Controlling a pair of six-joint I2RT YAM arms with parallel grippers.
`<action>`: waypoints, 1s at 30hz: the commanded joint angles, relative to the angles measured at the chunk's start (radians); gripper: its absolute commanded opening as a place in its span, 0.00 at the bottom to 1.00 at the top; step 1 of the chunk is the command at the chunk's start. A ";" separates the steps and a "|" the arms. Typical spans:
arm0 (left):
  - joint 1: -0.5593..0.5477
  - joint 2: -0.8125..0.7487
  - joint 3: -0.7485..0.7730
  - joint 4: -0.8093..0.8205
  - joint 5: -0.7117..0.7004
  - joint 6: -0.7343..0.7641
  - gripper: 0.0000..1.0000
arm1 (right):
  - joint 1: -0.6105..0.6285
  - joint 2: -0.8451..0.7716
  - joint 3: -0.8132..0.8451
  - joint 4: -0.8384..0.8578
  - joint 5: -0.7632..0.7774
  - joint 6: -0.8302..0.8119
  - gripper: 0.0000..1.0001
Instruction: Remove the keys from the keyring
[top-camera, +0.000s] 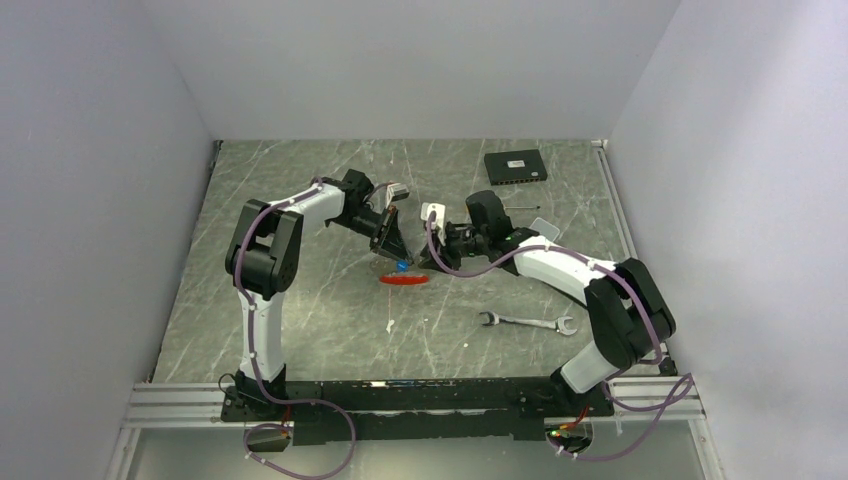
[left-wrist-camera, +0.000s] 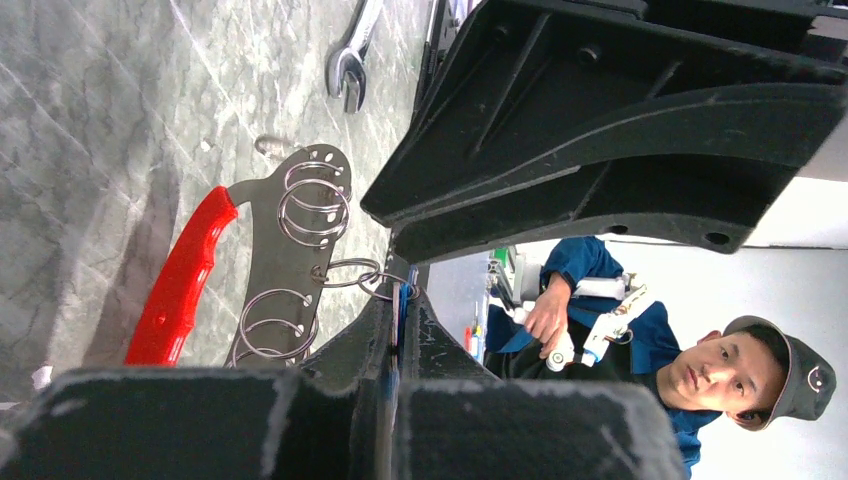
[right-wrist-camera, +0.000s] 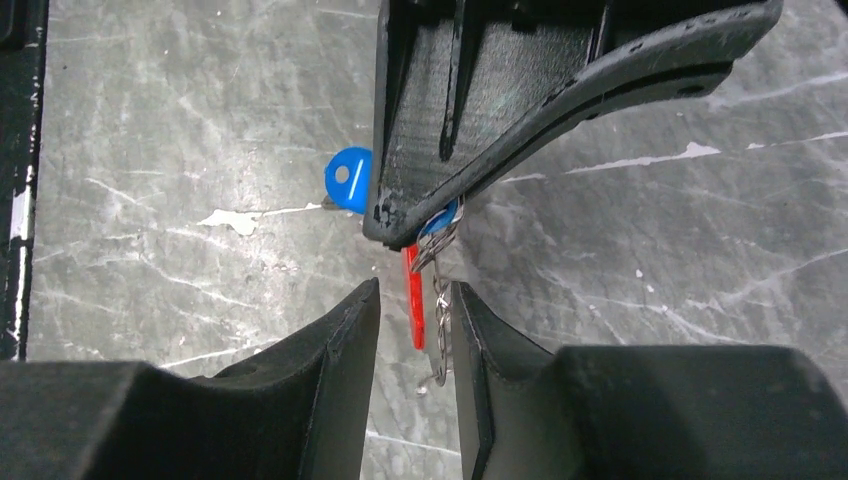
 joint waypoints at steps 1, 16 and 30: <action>0.000 -0.004 0.012 0.012 0.048 0.014 0.00 | 0.013 0.014 0.057 0.037 0.021 0.014 0.36; 0.002 -0.001 0.014 0.000 0.056 0.032 0.00 | 0.031 0.073 0.089 0.039 0.017 0.008 0.34; 0.031 0.004 0.021 -0.011 0.054 0.036 0.00 | 0.038 0.083 0.100 0.034 0.015 -0.002 0.00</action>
